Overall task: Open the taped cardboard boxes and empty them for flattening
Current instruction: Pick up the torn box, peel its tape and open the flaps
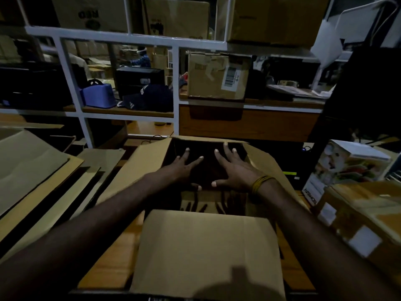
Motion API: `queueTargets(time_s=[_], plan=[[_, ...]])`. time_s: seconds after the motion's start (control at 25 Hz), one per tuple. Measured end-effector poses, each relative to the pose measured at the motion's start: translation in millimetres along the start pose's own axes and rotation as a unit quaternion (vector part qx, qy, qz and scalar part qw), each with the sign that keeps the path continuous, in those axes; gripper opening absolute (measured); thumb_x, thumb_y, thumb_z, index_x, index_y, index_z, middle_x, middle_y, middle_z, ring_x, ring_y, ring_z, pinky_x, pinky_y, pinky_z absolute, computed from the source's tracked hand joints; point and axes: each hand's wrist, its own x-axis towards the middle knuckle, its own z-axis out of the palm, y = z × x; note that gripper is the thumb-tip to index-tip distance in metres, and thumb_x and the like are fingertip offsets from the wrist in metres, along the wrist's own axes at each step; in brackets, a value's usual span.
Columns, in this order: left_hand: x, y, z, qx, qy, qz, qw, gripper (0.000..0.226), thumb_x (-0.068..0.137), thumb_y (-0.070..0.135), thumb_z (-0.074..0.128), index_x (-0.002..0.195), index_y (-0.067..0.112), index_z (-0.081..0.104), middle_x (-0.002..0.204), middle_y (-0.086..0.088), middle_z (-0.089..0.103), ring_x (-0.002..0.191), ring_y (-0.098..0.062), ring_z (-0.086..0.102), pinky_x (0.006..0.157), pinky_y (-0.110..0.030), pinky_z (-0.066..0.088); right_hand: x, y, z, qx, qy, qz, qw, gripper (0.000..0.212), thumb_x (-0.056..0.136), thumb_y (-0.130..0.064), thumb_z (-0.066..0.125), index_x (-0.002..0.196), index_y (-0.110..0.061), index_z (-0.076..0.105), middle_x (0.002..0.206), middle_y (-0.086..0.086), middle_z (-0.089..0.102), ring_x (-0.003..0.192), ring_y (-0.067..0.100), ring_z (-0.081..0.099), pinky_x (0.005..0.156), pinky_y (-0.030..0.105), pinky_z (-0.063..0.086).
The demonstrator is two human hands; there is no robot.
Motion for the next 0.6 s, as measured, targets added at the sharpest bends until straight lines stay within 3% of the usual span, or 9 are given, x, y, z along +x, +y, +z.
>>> queueTargets(time_s=[0.28, 0.44, 0.6], plan=[[41, -11, -36, 0.050, 0.162, 0.045, 0.984, 0.110, 0.083, 0.058, 0.066, 0.152, 0.040, -0.018, 0.156, -0.010, -0.036, 0.148, -0.039, -0.016, 0.116, -0.062, 0.016, 63, 6, -14, -0.059, 0.101, 0.021, 0.993, 0.108, 0.087, -0.050, 0.067, 0.153, -0.037, -0.017, 0.152, 0.006, -0.044, 0.147, 0.034, -0.026, 0.120, 0.060, 0.008], [77, -22, -48, 0.043, 0.162, 0.050, 0.985, 0.111, 0.081, 0.061, 0.066, 0.153, 0.040, -0.016, 0.159, -0.009, -0.031, 0.148, -0.042, -0.014, 0.115, -0.066, 0.013, 100, 19, -23, -0.082, 0.075, 0.041, 0.993, 0.106, 0.087, -0.047, 0.068, 0.155, -0.038, -0.013, 0.156, 0.007, -0.037, 0.149, 0.034, -0.020, 0.119, 0.062, 0.010], [105, -33, -47, 0.040, 0.150, 0.025, 0.988, 0.105, 0.083, 0.056, 0.068, 0.156, 0.037, -0.005, 0.164, -0.009, -0.014, 0.149, -0.044, -0.008, 0.113, -0.070, 0.013, 122, 31, -9, -0.094, 0.077, 0.059, 0.991, 0.098, 0.088, -0.040, 0.070, 0.156, -0.037, -0.001, 0.165, 0.008, -0.012, 0.151, 0.036, 0.000, 0.116, 0.064, 0.021]])
